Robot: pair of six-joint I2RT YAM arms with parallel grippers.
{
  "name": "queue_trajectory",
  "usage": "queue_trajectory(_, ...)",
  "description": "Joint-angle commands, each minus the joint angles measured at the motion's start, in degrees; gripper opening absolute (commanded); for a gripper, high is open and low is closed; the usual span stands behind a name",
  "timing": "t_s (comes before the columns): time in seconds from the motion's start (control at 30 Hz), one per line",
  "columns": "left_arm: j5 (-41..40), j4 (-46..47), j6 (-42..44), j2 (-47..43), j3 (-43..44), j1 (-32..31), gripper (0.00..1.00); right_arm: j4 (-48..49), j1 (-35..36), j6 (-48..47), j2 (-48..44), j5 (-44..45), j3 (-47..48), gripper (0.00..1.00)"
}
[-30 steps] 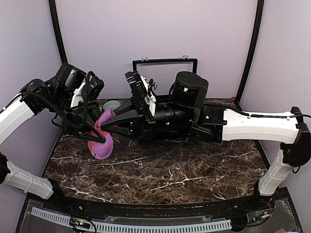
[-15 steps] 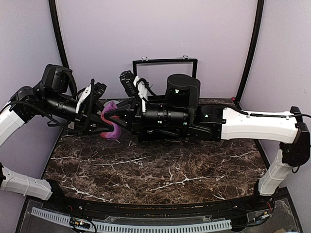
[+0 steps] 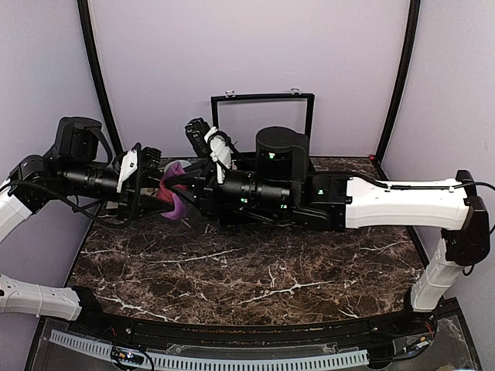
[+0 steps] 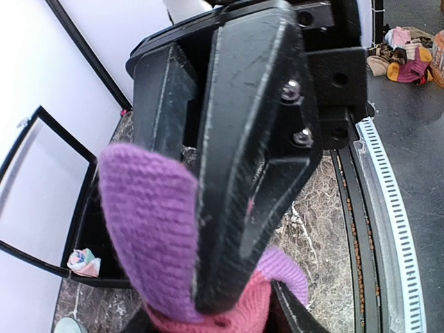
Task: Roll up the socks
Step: Roll the sock at the center of the board.
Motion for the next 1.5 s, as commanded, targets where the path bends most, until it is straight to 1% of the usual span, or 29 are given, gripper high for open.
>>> queue_trajectory(0.0, 1.28, -0.03, 3.1, -2.56, -3.2, 0.08, 0.47, 5.45, 0.65, 0.89, -0.28, 2.72, 1.14, 0.0)
queue_trajectory(0.1, 1.18, 0.34, 2.8, -2.41, -3.42, 0.11, 0.48, 5.87, 0.77, 1.87, 0.57, 2.27, 2.24, 0.0)
queue_trajectory(0.2, 3.85, -1.8, 4.15, -2.15, -2.44, 0.14, 0.48, 5.1, 1.02, 1.41, 1.38, 0.98, 3.25, 0.0)
queue_trajectory(0.27, 5.21, -2.8, 4.99, -2.55, -2.39, 0.11, 0.47, 6.05, 1.02, 1.13, 0.88, 0.33, 2.3, 0.0)
queue_trajectory(0.33, 4.23, -1.92, 5.32, -3.24, -3.1, 0.07, 0.47, 8.84, 0.97, 1.5, -0.2, -0.35, 0.38, 0.0)
queue_trajectory(0.4, -1.68, 3.19, 3.21, -4.7, -5.41, 0.03, 0.47, 9.65, 1.01, 1.77, -0.76, -0.15, -0.37, 0.0)
queue_trajectory(0.47, -11.1, 9.93, 1.96, -5.8, -7.25, 0.03, 0.43, 9.73, 0.92, 2.37, -1.01, 1.61, -0.49, 0.0)
queue_trajectory(0.53, -16.77, 13.41, 1.57, -6.22, -7.93, 0.03, 0.42, 9.46, 0.94, 3.51, -1.01, 4.13, -0.51, 0.0)
queue_trajectory(0.57, -16.62, 13.09, 1.47, -6.16, -7.58, -0.02, 0.42, 9.24, 0.89, 3.57, -1.01, 5.02, -0.62, 0.0)
queue_trajectory(0.63, -13.13, 11.39, 1.94, -6.69, -6.92, 0.03, 0.46, 9.17, 0.72, 3.33, -1.37, 6.68, -1.77, 0.0)
queue_trajectory(0.73, -7.31, 9.34, 2.13, -8.11, -7.02, -0.01, 0.5, 10.44, -0.03, 3.29, -2.66, 6.82, -4.64, 0.0)
queue_trajectory(0.8, -5.97, 8.86, 2.02, -8.77, -7.17, 0.04, 0.51, 10.72, -0.36, 2.71, -3.59, 6.49, -6.47, 0.0)
queue_trajectory(0.9, -3.89, 7.79, 3.69, -10.05, -7.16, 0.03, 0.52, 10.96, -0.76, 1.34, -5.16, 5.77, -9.52, 0.0)
queue_trajectory(1.0, -1.57, 6.06, 5.52, -10.57, -6.9, 0.05, 0.53, 13.2, -1.2, 1.55, -7.27, 3.94, -12.52, 0.0)
queue_trajectory(1.2, 3.33, -0.12, 8.83, -8.13, -3.58, 0.01, 0.53, 12.54, -1.31, 0.83, -7.57, 0.58, -11.67, 0.0)
queue_trajectory(1.3, 2.58, -0.26, 8.7, -6.61, -3.33, 0.0, 0.53, 12.64, -1.31, 1.26, -6.55, -0.68, -10.43, 0.0)
queue_trajectory(1.47, -4.28, 6.06, 6.27, -5.87, -4.08, 0.04, 0.54, 11.66, -1.04, 1.72, -3.25, -3.96, -7.34, 0.0)
